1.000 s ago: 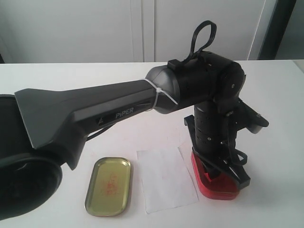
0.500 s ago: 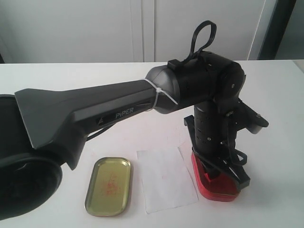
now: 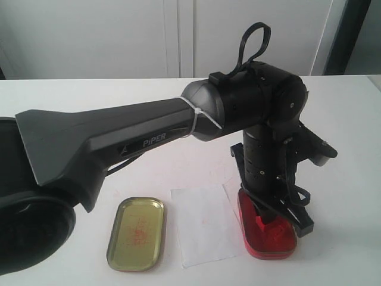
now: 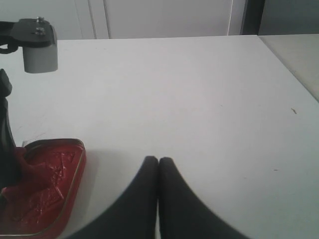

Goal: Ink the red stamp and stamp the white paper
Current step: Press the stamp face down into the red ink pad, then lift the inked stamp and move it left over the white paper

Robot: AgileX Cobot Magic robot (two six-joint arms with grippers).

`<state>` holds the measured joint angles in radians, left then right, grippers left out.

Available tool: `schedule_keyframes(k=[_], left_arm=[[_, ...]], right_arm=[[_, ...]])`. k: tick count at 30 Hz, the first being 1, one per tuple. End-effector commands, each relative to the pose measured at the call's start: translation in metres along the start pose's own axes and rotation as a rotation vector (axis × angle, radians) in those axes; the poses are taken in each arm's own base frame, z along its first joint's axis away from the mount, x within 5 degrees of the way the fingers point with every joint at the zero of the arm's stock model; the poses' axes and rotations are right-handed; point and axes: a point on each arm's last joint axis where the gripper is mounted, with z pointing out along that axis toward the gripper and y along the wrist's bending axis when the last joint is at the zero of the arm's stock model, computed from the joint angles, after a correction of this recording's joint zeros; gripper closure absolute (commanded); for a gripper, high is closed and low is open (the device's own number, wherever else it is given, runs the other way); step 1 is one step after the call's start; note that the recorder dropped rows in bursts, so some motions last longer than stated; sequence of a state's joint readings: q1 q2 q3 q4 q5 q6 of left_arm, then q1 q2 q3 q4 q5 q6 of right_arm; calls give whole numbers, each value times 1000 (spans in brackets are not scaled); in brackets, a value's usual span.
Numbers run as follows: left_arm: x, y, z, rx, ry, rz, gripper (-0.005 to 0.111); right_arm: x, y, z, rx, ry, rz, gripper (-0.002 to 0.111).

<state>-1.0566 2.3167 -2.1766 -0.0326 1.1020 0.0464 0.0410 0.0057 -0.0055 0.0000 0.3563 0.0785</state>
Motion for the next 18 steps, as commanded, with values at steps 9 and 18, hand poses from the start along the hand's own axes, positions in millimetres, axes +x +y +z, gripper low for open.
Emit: schedule_keyframes(k=[9,18], left_arm=[[6,-5,-30,0,11,15,107],[14,15,-37,-36,52,-17,107]], right_arm=[[0,0,0,4,-16,-2,108],[0,0,0,4,-16,-2,108]])
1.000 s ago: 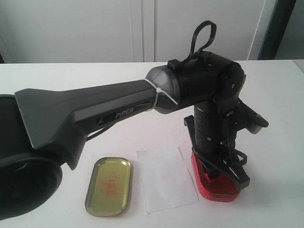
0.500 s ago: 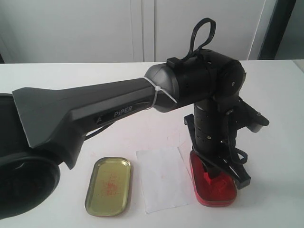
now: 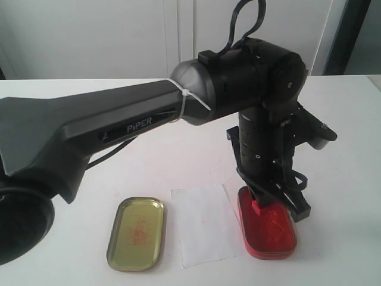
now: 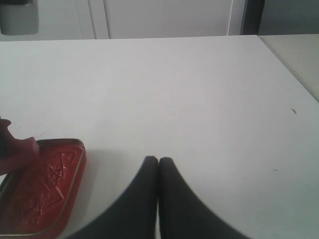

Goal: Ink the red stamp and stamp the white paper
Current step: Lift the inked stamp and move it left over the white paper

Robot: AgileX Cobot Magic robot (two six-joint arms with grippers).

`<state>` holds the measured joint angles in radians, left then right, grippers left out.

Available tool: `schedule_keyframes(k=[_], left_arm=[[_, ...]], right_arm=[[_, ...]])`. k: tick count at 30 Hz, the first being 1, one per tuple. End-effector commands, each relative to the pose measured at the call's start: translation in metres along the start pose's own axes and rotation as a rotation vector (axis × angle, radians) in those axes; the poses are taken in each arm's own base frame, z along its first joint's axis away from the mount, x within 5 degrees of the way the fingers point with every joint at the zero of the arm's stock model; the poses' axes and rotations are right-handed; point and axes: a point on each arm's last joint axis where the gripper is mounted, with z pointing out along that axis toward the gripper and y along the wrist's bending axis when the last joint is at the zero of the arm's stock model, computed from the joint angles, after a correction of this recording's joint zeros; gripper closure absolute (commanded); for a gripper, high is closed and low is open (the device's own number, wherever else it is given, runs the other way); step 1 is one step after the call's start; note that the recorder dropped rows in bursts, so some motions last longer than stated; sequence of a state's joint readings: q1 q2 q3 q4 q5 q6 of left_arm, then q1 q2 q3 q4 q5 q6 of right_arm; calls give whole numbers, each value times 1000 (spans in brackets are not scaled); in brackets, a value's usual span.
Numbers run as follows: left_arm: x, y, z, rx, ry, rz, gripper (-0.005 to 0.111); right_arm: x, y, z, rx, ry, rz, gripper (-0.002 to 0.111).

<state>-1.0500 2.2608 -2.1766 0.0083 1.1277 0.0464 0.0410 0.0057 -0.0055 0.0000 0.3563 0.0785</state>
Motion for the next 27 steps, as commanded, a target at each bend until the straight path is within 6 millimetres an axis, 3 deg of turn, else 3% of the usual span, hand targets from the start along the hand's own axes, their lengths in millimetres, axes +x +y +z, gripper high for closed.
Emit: schedule_keyframes(k=[1,6,19,27], left_arm=[[12,15,-9,7,75,-34,107],[15,30,-13,1,68,-68,107],[17,36,-16,-2,63,-79,107],[32,56,-21,-8,87,-137,107]], right_arm=[[0,0,0,4,-16,-2,108],[0,0,0,4,-16,-2,108],[0,0,0,4,-16,-2,108],[0,0,0,4,-16,-2,108]])
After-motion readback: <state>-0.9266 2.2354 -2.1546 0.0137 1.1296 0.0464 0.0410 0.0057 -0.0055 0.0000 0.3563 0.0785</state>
